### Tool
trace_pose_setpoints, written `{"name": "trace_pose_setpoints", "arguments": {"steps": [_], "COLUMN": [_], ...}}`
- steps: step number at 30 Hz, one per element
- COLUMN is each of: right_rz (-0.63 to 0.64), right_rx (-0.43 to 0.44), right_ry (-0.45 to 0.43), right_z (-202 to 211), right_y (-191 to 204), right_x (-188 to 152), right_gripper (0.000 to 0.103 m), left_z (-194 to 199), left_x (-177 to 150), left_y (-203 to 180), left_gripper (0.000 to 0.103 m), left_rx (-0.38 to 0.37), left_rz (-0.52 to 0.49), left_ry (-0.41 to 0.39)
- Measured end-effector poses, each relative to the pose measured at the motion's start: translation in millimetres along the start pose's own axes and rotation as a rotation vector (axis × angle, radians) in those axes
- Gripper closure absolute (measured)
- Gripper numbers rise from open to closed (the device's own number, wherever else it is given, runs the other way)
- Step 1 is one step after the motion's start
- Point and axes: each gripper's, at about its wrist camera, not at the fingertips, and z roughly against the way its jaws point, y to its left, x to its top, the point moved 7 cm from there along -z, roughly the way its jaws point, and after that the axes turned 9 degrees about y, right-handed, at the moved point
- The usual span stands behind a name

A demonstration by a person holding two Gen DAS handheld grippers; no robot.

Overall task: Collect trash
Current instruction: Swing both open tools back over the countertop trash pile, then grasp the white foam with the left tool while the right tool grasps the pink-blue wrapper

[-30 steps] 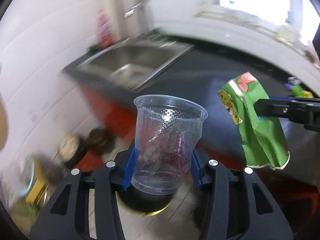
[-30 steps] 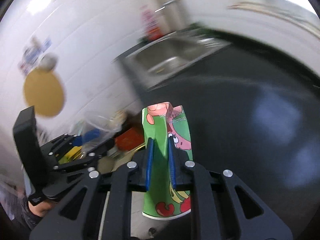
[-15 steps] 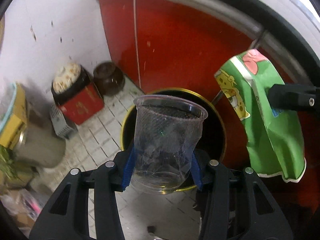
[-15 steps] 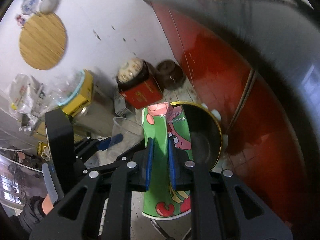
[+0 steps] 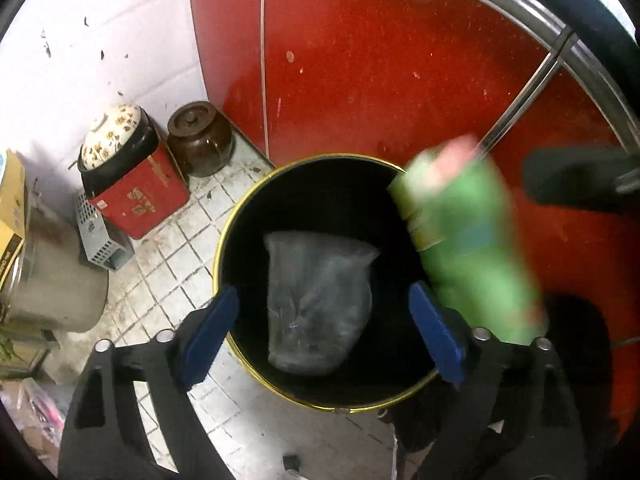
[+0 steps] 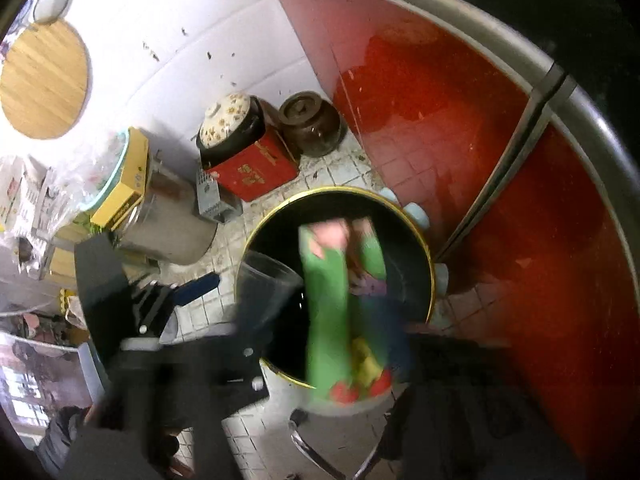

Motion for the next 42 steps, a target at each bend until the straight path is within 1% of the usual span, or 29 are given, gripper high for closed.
{"name": "trace_pose_setpoints", "arguments": {"steps": [1,5,10,11,12,15,16,17,18,19,20,22,24,25,26,27,28,29,31,33,34,35,37,38,40,42], "right_rz": [0.006,0.033,0.036,0.040,0.040,0.056,0.056,0.062,0.056,0.042,0.024,-0.038,-0.124,-0.186,-0.249,-0.283,-0.356,-0.416,-0.528,-0.610,-0.676,-0.713,-0.780,-0.807,-0.845,-0.860], "right_rx": [-0.001,0.007,0.027,0.037,0.037,0.046,0.046,0.019,0.006,-0.021,-0.048,-0.097,-0.156,-0.199,-0.238,-0.256,-0.294,-0.327,-0.383,-0.417,-0.437,-0.444,-0.455,-0.460,-0.464,-0.458], "right_ry": [-0.018,-0.028,-0.055,-0.074,-0.074,-0.140,-0.140,-0.217,-0.245,-0.293,-0.330,-0.407,-0.468,-0.503,-0.539,-0.554,-0.577,-0.593,-0.623,-0.636,-0.639,-0.644,-0.656,-0.660,-0.666,-0.671], "right_z": [2,9,26,40,40,91,91,138,155,182,205,253,295,320,346,358,381,398,427,444,456,462,473,477,480,481], "right_y": [-1,5,8,10,10,15,15,8,2,-8,-19,-50,-88,-115,-144,-159,-188,-211,-252,-280,-301,-313,-336,-344,-347,-353], "right_x": [1,0,-2,-5,-5,-18,-18,-30,-34,-43,-51,-73,-100,-120,-144,-157,-185,-209,-260,-302,-334,-355,-397,-415,-438,-452], "right_gripper": [0.022,0.023,0.023,0.022,0.022,0.022,0.021,0.017,0.016,0.013,0.010,0.009,0.008,0.008,0.008,0.008,0.008,0.008,0.008,0.008,0.008,0.008,0.008,0.008,0.008,0.008], "left_z": [0,5,23,28,37,70,84,98,117,130,148,170,192,204,211,223,230,239,248,256,259,261,262,261,256,253], "left_x": [-1,-3,-5,-4,-3,1,3,5,9,13,17,24,30,32,33,32,31,29,21,9,3,-2,-22,-29,-41,-49], "left_y": [-1,2,5,4,3,-9,-15,-24,-37,-49,-69,-104,-153,-182,-203,-243,-265,-303,-355,-415,-441,-459,-503,-520,-552,-574], "left_gripper": [0.018,0.018,0.018,0.018,0.018,0.011,0.010,0.009,0.007,0.007,0.007,0.007,0.007,0.007,0.007,0.007,0.007,0.007,0.007,0.007,0.007,0.007,0.007,0.007,0.007,0.007], "left_rx": [-0.001,0.007,0.012,0.015,0.019,0.016,0.023,0.028,0.028,0.029,0.023,0.011,-0.008,-0.026,-0.042,-0.088,-0.117,-0.163,-0.226,-0.288,-0.312,-0.331,-0.362,-0.374,-0.376,-0.373], "left_rz": [-0.005,-0.002,0.017,0.020,0.022,0.019,0.012,0.000,-0.023,-0.043,-0.080,-0.139,-0.226,-0.275,-0.310,-0.374,-0.409,-0.466,-0.547,-0.641,-0.683,-0.713,-0.786,-0.815,-0.875,-0.914], "left_ry": [0.004,0.007,-0.010,-0.014,-0.022,-0.063,-0.085,-0.108,-0.137,-0.156,-0.186,-0.218,-0.248,-0.266,-0.277,-0.297,-0.307,-0.318,-0.320,-0.320,-0.322,-0.324,-0.320,-0.319,-0.310,-0.311]}}
